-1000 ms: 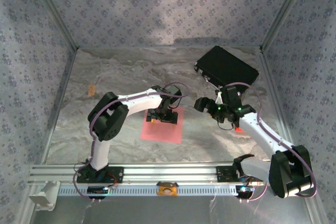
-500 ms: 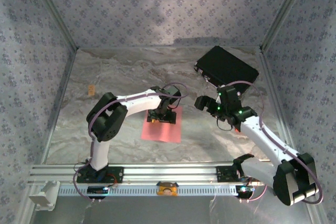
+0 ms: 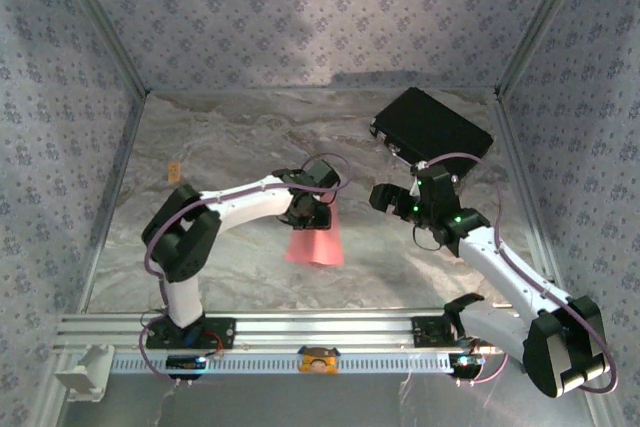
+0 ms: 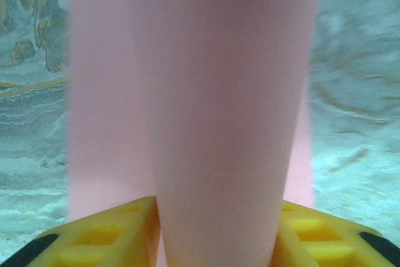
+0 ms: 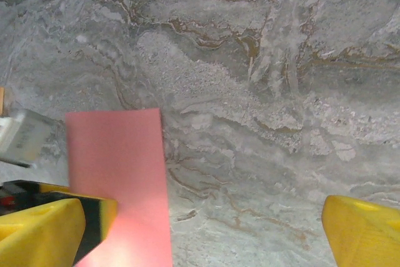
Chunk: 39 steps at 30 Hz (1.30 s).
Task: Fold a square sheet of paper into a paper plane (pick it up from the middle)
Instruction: First fold the square sheet of paper in half at the center of the table.
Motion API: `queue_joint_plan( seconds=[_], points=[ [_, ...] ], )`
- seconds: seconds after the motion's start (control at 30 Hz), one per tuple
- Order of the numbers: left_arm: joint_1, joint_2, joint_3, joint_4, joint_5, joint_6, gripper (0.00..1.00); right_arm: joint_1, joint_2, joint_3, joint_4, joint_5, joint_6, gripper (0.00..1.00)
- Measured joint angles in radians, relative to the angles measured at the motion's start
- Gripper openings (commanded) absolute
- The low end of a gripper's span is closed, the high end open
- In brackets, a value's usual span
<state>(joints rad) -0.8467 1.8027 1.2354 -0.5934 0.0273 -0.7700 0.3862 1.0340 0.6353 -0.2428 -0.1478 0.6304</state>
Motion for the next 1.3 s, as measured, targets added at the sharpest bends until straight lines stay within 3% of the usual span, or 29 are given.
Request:
queue_joint_plan(
  seconds=[0.13, 0.37, 0.63, 0.8, 1.3],
  points=[
    [0.046, -0.097, -0.068, 0.115, 0.084, -0.034, 0.42, -0.031, 0.000, 0.007, -0.023, -0.010, -0.024, 0.99],
    [0.130, -0.185, -0.214, 0.407, 0.314, -0.134, 0.42, -0.211, 0.040, 0.038, -0.050, -0.161, 0.008, 0.99],
    [0.159, -0.157, -0.286, 0.653, 0.511, -0.222, 0.43, -0.229, 0.023, 0.019, 0.000, -0.235, 0.069, 0.99],
    [0.143, -0.094, -0.294, 0.731, 0.553, -0.257, 0.43, -0.224, -0.029, -0.017, 0.047, -0.257, 0.092, 0.99],
    [0.111, -0.031, -0.328, 0.789, 0.533, -0.290, 0.43, -0.207, -0.017, -0.053, 0.076, -0.439, 0.070, 0.97]
  ],
)
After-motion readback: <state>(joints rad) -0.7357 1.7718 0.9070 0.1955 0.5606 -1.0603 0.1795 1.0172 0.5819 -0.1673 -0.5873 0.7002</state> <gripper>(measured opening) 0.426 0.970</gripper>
